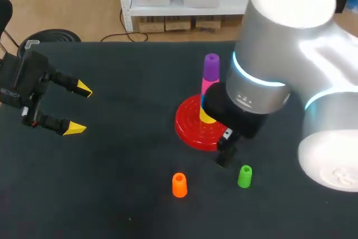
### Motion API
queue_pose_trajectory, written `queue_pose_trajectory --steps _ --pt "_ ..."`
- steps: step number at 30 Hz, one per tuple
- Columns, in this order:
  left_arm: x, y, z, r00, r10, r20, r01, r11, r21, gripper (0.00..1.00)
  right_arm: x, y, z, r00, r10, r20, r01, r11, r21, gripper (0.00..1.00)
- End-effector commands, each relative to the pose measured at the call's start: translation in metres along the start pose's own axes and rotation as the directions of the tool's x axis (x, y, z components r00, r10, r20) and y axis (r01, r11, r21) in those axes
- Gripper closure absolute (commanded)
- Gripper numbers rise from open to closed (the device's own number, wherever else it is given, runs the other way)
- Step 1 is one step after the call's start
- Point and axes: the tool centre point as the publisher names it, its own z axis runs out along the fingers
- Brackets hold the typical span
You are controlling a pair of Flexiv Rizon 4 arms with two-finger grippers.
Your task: Pick up and stack the cylinders on the red base in this order: pink,purple,orange,green
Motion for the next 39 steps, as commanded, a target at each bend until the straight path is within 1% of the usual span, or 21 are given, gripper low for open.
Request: queue_pose_trajectory --steps 1,6,12,18,21,22,25,29,30,32,33,34,39 --pt "0.001 0.000 0.001 1.000 0.002 0.002 -0.002 1.000 -0.002 0.00 -0.010 0.000 -0.002 1.000 -0.004 -0.019 0.004 1.000 0.006 0.00" --pt "0.001 0.000 0.001 1.000 0.002 0.002 -0.002 1.000 -0.002 0.00 -0.005 -0.001 0.000 0.999 0.023 -0.022 -0.023 1.000 -0.011 0.00" --pt "0.001 0.000 0.001 1.000 0.002 0.002 -0.002 1.000 -0.002 0.00 0.000 0.002 -0.009 0.998 0.059 -0.028 -0.059 0.998 -0.019 0.00" --pt "0.001 0.000 0.001 1.000 0.002 0.002 -0.002 1.000 -0.002 0.00 -0.002 0.004 -0.016 0.997 0.072 -0.042 -0.073 0.997 -0.029 0.00" --pt "0.001 0.000 0.001 1.000 0.002 0.002 -0.002 1.000 -0.002 0.00 -0.007 0.007 -0.018 0.997 0.062 -0.042 -0.063 0.997 -0.035 0.00" --pt "0.001 0.000 0.001 1.000 0.002 0.002 -0.002 1.000 -0.002 0.00 -0.009 0.009 -0.019 0.998 0.056 -0.030 -0.057 0.998 -0.039 0.00" --pt "0.001 0.000 0.001 1.000 0.002 0.002 -0.002 1.000 -0.002 0.00 -0.019 0.019 -0.019 0.999 0.037 -0.018 -0.038 0.998 -0.048 0.00" --pt "0.001 0.000 0.001 1.000 0.002 0.002 -0.002 1.000 -0.002 0.00 -0.029 0.037 -0.013 1.000 -0.001 -0.022 0.000 0.997 -0.072 0.00" --pt "0.001 0.000 0.001 1.000 0.002 0.002 -0.002 1.000 -0.002 0.00 -0.031 0.042 -0.011 0.999 -0.015 -0.042 0.012 0.997 -0.071 0.00" --pt "0.001 0.000 0.001 1.000 0.002 0.002 -0.002 1.000 -0.002 0.00 -0.036 0.051 -0.008 0.998 -0.040 -0.038 0.037 0.996 -0.083 0.00" --pt "0.001 0.000 0.001 1.000 0.002 0.002 -0.002 1.000 -0.002 0.00 -0.038 0.054 -0.007 0.998 -0.049 -0.040 0.046 0.996 -0.079 0.00" --pt "0.001 0.000 0.001 1.000 0.002 0.002 -0.002 1.000 -0.002 0.00 -0.039 0.057 -0.006 0.998 -0.057 -0.028 0.055 0.995 -0.087 0.00" --pt "0.001 0.000 0.001 1.000 0.002 0.002 -0.002 1.000 -0.002 0.00 -0.044 0.070 0.009 0.996 -0.092 -0.018 0.089 0.989 -0.120 0.00"
